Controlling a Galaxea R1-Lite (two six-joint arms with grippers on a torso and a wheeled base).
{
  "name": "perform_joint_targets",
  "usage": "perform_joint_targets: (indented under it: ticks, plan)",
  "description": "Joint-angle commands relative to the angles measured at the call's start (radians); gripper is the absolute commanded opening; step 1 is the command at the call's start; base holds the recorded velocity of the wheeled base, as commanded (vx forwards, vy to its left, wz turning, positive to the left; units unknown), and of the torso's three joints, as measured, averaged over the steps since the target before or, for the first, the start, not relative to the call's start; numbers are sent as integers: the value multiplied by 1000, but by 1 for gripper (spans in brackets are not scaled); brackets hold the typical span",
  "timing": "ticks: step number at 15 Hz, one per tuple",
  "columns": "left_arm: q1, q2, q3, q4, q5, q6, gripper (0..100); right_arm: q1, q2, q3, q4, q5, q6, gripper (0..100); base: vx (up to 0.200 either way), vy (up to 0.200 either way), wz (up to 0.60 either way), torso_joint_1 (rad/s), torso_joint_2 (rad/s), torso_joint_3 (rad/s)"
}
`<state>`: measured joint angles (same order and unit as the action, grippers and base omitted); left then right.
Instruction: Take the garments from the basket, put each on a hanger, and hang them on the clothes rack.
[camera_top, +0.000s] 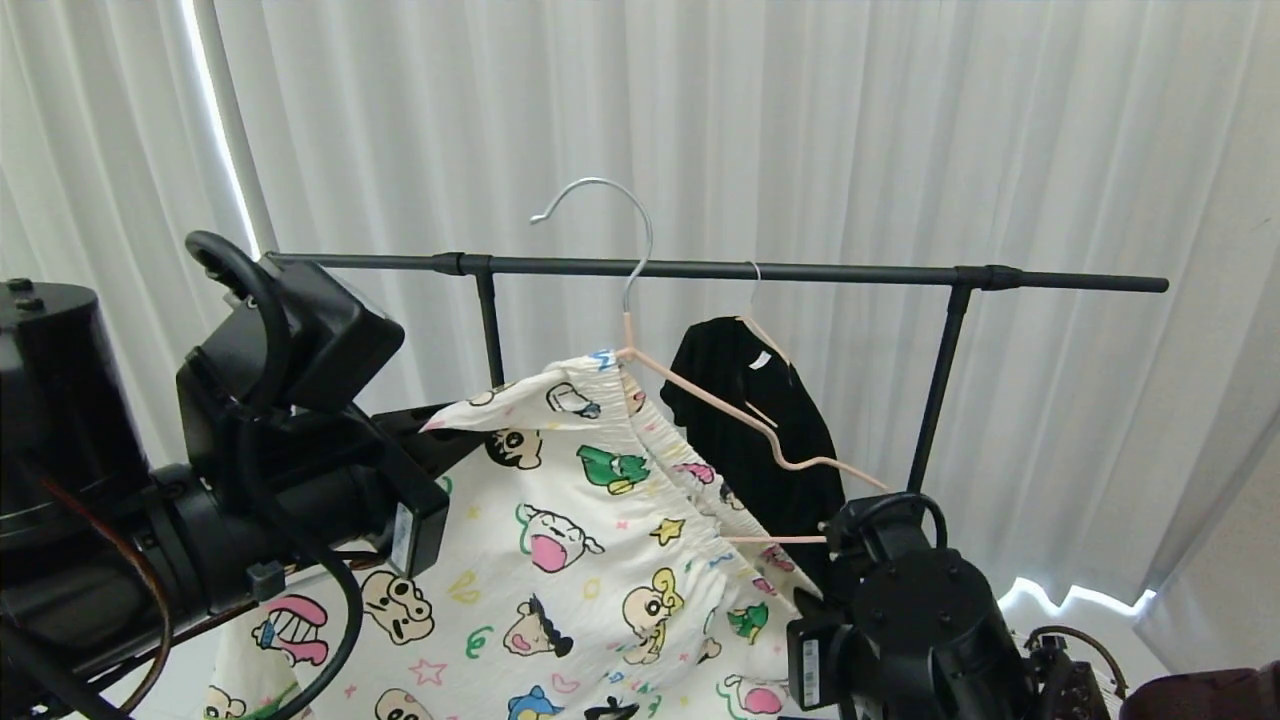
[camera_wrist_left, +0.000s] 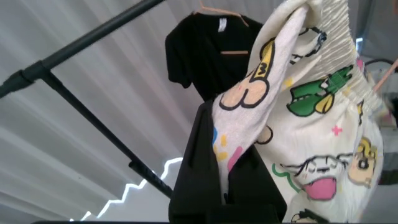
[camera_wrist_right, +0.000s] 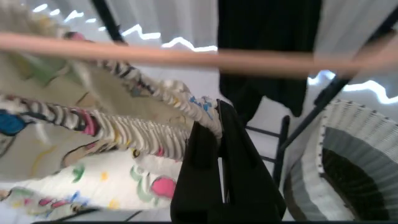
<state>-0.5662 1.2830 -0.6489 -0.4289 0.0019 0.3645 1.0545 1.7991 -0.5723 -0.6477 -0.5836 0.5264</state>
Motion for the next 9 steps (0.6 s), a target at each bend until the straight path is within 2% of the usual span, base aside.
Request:
perform_joint_targets:
  ticks: [1, 4, 9]
  plan:
    - [20, -8, 35, -34, 1, 2, 0, -77, -21, 0, 0, -2, -11, 0, 0, 0, 0, 0, 0, 0]
    - [98, 1, 120, -174, 4, 11, 0, -140, -50, 2, 0, -2, -20, 0, 0, 0, 0, 0, 0, 0]
    - [123, -7, 215, -266, 3, 28, 0, -169, -81, 26, 0, 5, -31, 0, 0, 0, 0, 0, 0, 0]
